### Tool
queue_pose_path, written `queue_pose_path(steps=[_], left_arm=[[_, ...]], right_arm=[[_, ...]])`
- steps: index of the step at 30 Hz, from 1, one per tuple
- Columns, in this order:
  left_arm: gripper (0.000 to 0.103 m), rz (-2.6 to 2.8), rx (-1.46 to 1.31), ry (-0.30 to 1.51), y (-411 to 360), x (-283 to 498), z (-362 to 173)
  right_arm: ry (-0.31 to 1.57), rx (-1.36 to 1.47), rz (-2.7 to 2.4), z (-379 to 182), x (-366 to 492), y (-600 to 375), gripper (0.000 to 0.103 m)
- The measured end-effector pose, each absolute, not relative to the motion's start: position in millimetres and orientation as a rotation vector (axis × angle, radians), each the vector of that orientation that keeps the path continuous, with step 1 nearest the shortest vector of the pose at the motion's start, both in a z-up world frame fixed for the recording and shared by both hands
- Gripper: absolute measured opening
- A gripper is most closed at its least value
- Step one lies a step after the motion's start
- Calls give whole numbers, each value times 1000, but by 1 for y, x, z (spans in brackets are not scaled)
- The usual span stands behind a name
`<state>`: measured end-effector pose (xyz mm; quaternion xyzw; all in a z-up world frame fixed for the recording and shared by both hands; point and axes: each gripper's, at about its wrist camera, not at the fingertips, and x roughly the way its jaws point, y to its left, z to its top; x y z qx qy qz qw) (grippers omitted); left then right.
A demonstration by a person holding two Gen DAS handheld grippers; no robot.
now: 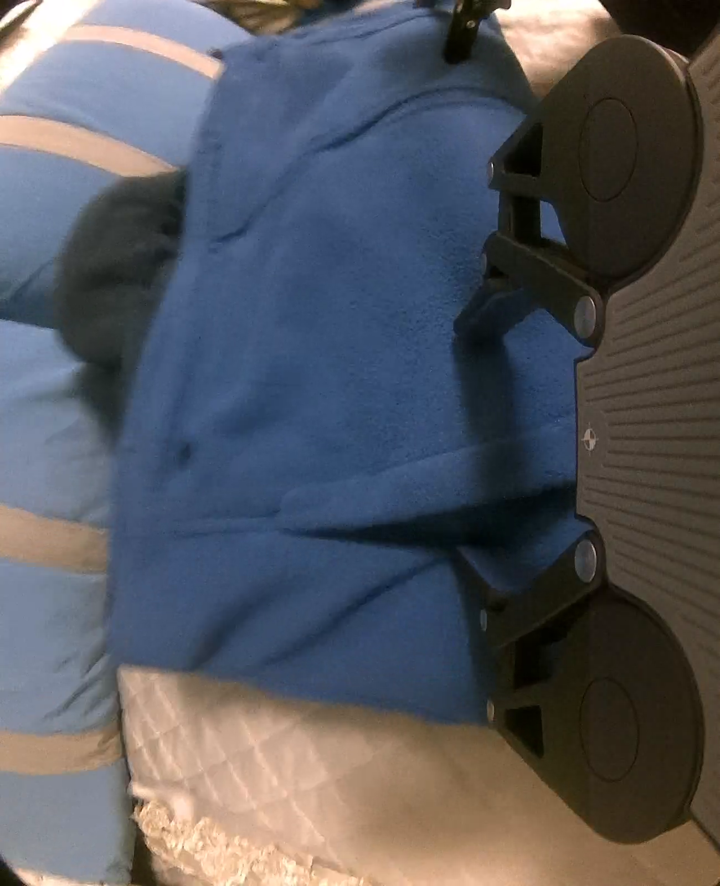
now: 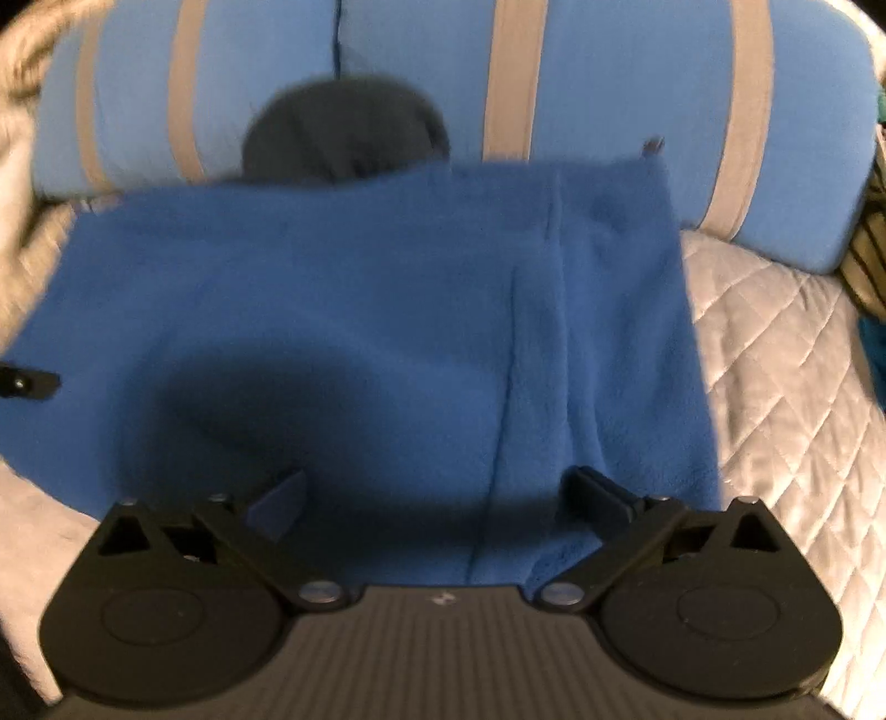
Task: Fold clothes
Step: 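Lay the jacket flat and open both tools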
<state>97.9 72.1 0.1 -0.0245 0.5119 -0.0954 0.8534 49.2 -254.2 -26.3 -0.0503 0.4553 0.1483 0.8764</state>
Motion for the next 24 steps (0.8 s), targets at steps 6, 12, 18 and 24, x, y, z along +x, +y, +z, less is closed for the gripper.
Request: queue_pose_path(steps=[6, 12, 18, 24], left_arm=[[92, -231, -89, 1106, 75, 104, -6], [101, -230, -71, 1046, 64, 93, -5], [103, -221, -64, 960, 61, 81, -5], [103, -212, -82, 940, 62, 80, -3]], right_arm=[[956, -94, 299, -45, 56, -255, 102], [930, -96, 297, -45, 53, -256, 101], [883, -110, 281, -44, 49, -253, 101], [822, -135, 258, -44, 41, -251, 102]])
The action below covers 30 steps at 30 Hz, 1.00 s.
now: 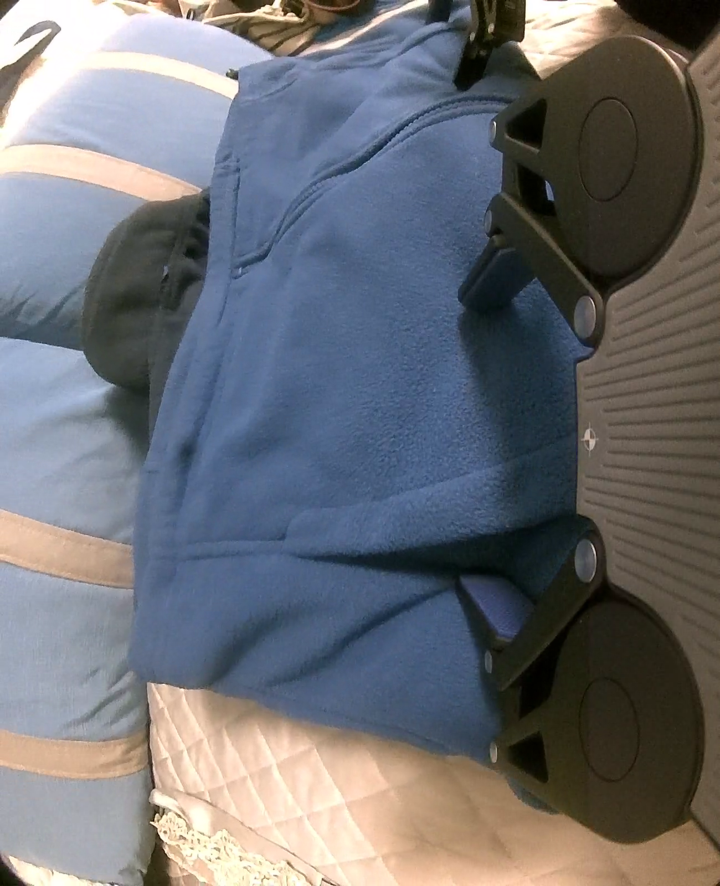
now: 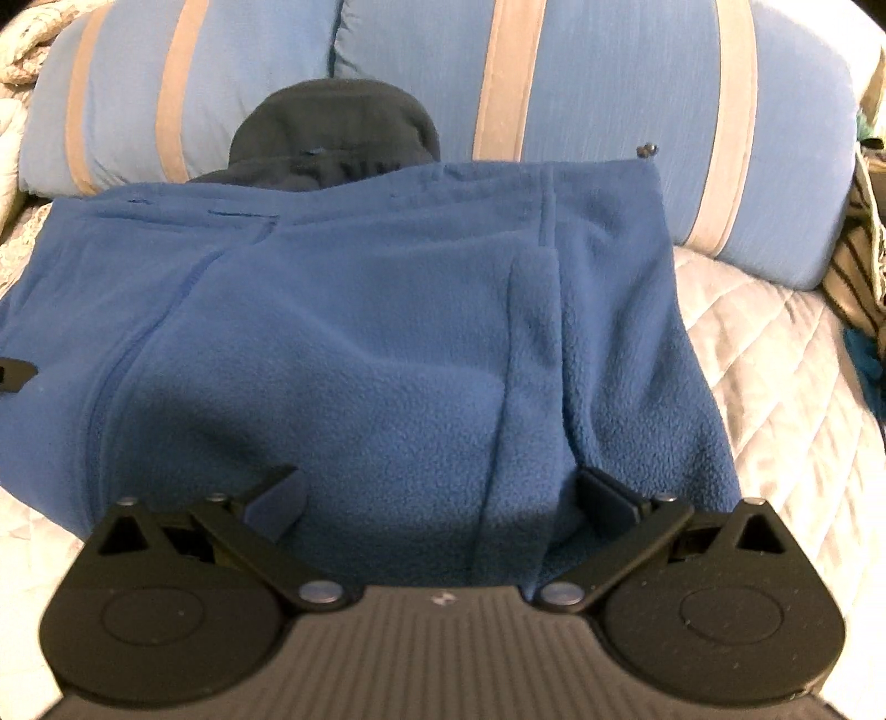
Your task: Fold clothes
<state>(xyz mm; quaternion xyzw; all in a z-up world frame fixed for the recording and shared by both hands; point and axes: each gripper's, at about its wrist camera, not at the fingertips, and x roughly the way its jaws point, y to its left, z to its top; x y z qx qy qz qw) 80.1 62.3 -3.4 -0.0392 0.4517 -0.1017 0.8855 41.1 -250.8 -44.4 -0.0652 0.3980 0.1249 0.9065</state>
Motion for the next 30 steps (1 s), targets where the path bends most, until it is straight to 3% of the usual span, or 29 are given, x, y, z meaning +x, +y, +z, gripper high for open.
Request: queue_pose_path(steps=[6, 11, 17, 23, 30], left_arm=[[103, -207, -121, 906, 66, 74, 0], [103, -231, -298, 883, 96, 67, 23], [103, -218, -480, 860, 151, 51, 63], [103, -211, -495, 847, 179, 31, 101], [103, -220, -837, 897, 216, 22, 70]], right_arm=[[788, -97, 265, -40, 38, -256, 102], [756, 113, 265, -24, 40, -287, 102], [863, 400, 270, -4, 38, -341, 102], [941, 511, 312, 21, 25, -378, 102], [987, 640, 303, 18, 18, -425, 102]])
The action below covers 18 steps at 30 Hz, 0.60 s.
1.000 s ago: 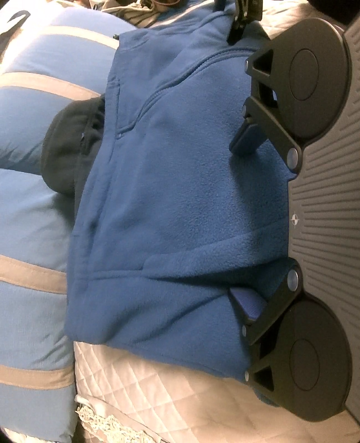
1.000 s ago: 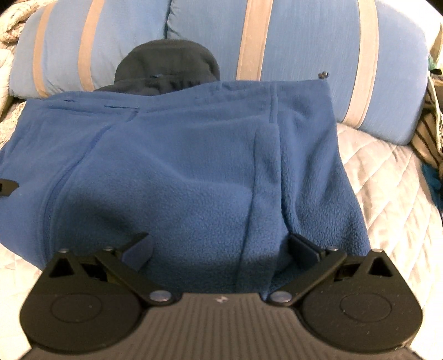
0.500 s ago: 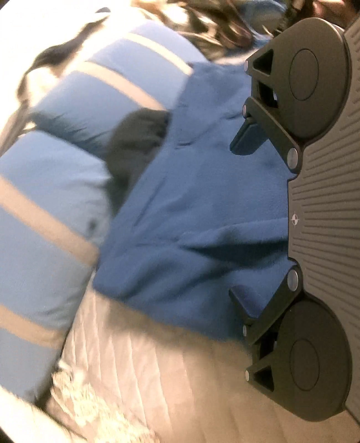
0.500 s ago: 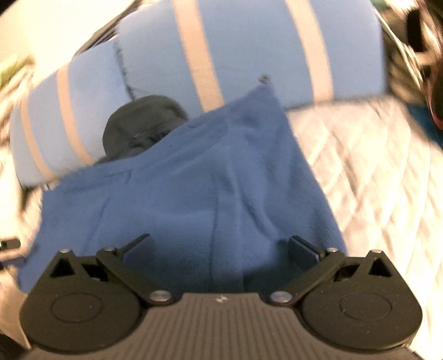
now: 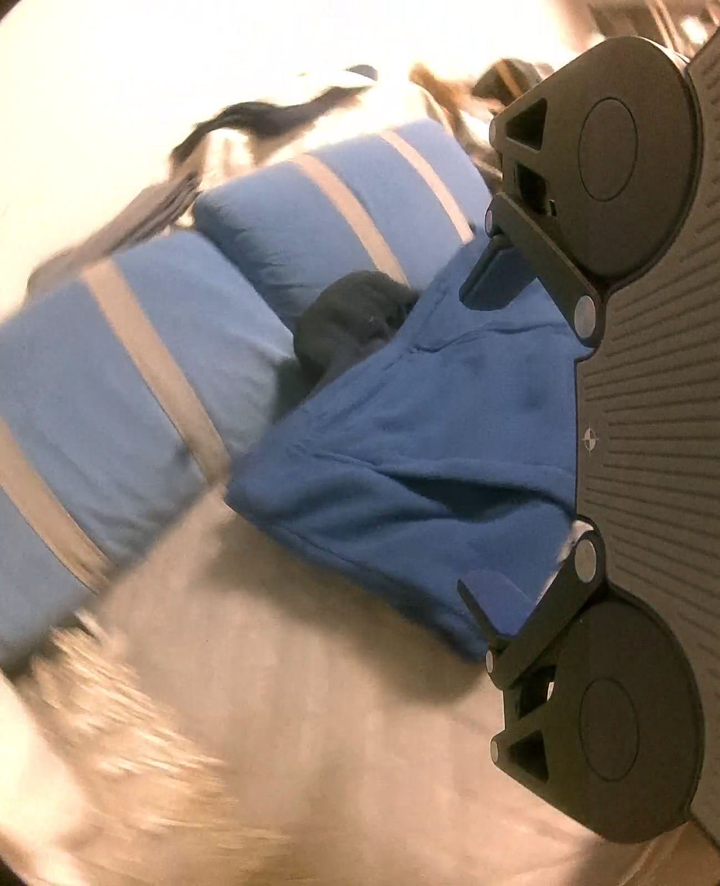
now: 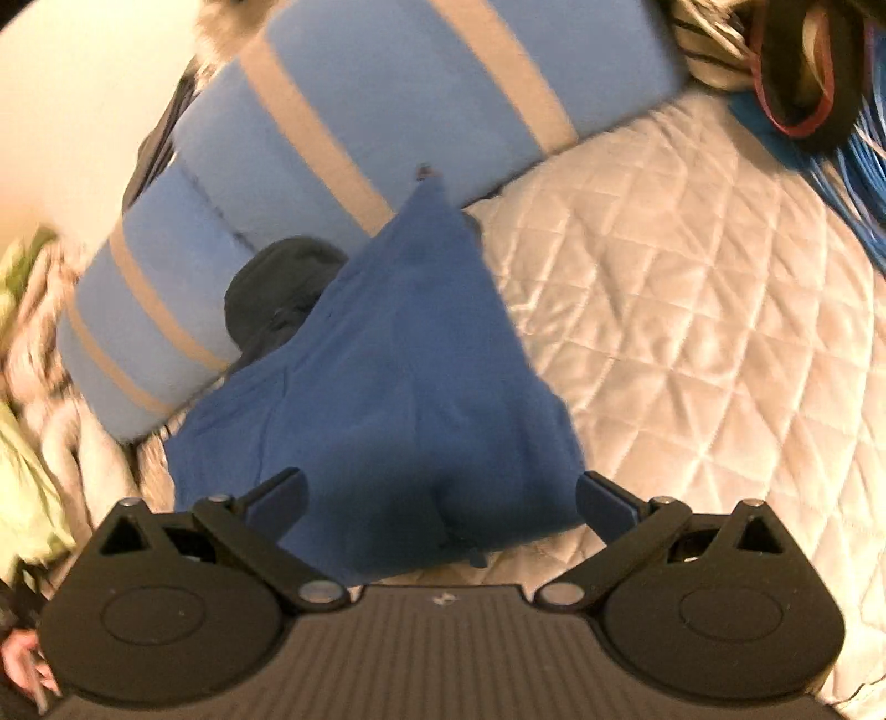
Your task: Fold clothes
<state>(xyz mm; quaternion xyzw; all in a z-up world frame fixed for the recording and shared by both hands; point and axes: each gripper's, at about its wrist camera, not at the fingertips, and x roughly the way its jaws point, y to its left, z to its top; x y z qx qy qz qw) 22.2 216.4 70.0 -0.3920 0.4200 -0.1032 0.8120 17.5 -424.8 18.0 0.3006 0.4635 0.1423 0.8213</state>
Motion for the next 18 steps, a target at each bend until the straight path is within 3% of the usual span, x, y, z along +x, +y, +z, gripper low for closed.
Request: queue_pose_path(steps=[8, 18], left_arm=[[103, -138, -1100, 1009, 239, 26, -16], [102, -136, -1268, 987, 234, 42, -55]], right_arm=[[1057, 969, 309, -47, 19, -466, 102], [1116, 1122, 394, -88, 40, -466, 102]])
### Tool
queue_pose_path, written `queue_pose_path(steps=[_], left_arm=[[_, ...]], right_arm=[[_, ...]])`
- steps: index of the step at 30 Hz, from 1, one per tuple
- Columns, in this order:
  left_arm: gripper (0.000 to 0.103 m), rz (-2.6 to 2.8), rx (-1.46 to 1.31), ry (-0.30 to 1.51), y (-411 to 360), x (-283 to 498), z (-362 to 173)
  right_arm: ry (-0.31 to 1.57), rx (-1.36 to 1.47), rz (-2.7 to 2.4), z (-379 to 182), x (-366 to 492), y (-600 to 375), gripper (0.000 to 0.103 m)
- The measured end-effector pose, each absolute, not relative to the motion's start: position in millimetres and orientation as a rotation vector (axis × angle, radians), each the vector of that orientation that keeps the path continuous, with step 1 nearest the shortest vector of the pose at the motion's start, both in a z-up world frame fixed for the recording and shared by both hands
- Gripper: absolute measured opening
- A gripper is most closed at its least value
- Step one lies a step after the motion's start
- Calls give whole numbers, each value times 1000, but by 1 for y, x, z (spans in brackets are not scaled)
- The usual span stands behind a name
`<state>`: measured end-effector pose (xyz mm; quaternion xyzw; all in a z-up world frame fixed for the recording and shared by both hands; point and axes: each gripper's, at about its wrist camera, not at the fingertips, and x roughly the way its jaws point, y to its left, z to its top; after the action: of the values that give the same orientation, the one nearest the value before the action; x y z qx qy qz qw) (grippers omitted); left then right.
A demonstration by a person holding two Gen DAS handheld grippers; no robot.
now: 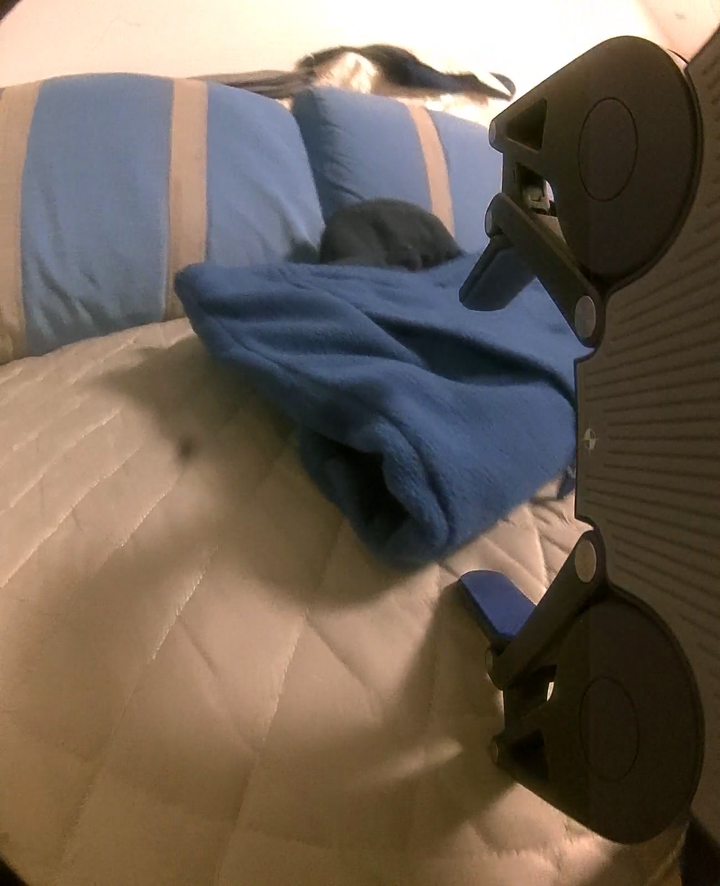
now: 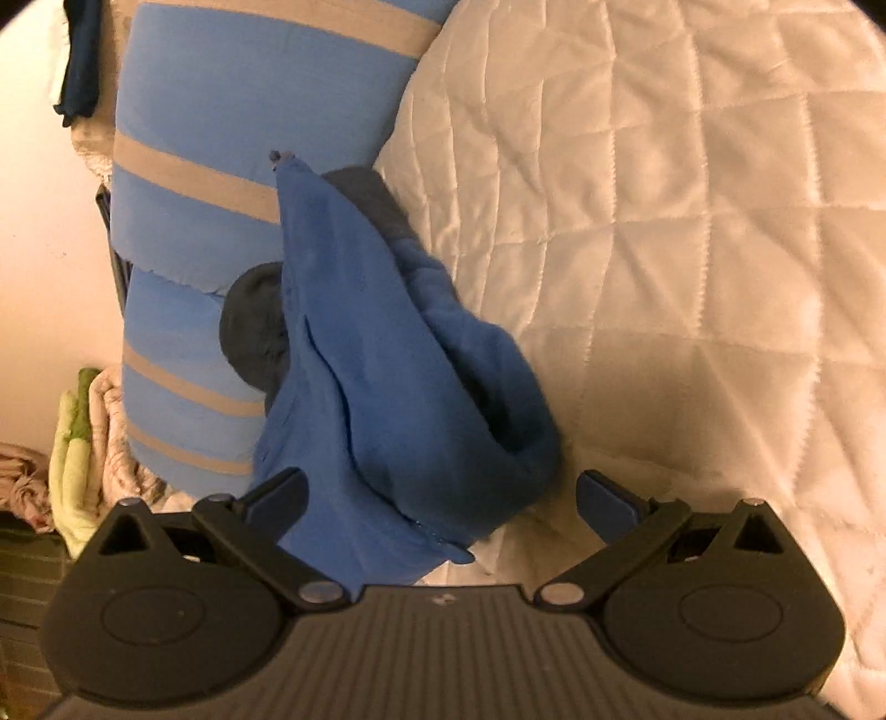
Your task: Fold clothes
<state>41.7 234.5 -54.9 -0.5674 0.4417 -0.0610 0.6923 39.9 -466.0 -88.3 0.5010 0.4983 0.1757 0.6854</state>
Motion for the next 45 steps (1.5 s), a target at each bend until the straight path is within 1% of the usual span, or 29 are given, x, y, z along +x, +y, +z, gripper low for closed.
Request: queue_pose_path(steps=[6, 7, 8, 9, 10, 11, 12, 13, 14, 15, 16, 17, 20, 27, 31, 34, 38, 40, 41, 42, 43, 44, 45], left_arm=[[101, -160, -1337, 924, 234, 50, -61], [96, -164, -1343, 916, 235, 50, -62], [92, -163, -1349, 914, 234, 52, -63], [83, -160, -1357, 913, 234, 53, -65], [74, -145, -1367, 920, 235, 54, -67], [68, -133, -1374, 931, 237, 54, -68], [54, -120, -1380, 942, 240, 53, -70], [41, -108, -1382, 953, 242, 52, -71], [34, -109, -1379, 951, 244, 52, -71], [21, -109, -1342, 948, 243, 52, -65], [18, -108, -1305, 946, 241, 52, -60], [17, -108, -1269, 943, 240, 51, -54], [15, -110, -1202, 937, 238, 47, -36], [15, -127, -1083, 961, 235, 28, 10], [15, -160, -1013, 997, 233, 3, 25], [15, -169, -981, 1022, 234, -16, 27], [15, -142, -973, 1056, 239, -22, 19], [17, -130, -978, 1071, 242, -21, 15], [18, -125, -978, 1082, 242, -20, 13], [21, -119, -953, 1094, 240, -20, 14], [24, -112, -926, 1105, 238, -19, 16], [28, -101, -883, 1115, 234, -19, 20], [36, -96, -844, 1117, 231, -20, 24]], right_arm=[[1133, 1141, 417, -100, 53, -458, 102], [1132, 1143, 420, -101, 55, -457, 101], [1129, 1140, 421, -102, 57, -455, 98], [1124, 1134, 411, -102, 58, -454, 94], [1118, 1128, 401, -102, 59, -453, 84], [1120, 1126, 383, -104, 60, -453, 70], [1122, 1123, 364, -105, 60, -454, 61], [1128, 1125, 349, -107, 60, -455, 43], [1120, 1120, 354, -105, 60, -455, 34], [1111, 1114, 360, -104, 60, -455, 29], [1103, 1109, 365, -102, 60, -455, 21], [1095, 1076, 368, -96, 59, -452, 18], [1068, 974, 363, -76, 55, -447, 14], [1042, 929, 353, -41, 31, -448, 13], [1059, 921, 374, -30, 7, -457, 13], [1080, 900, 385, -25, -15, -462, 13], [1118, 867, 395, -21, -39, -460, 13], [1132, 842, 410, -20, -45, -457, 13], [1144, 835, 406, -19, -46, -456, 19], [1140, 807, 400, -15, -46, -455, 22], [1135, 777, 393, -12, -47, -455, 34], [1130, 748, 387, -8, -48, -455, 66], [1098, 711, 379, 0, -50, -455, 77]])
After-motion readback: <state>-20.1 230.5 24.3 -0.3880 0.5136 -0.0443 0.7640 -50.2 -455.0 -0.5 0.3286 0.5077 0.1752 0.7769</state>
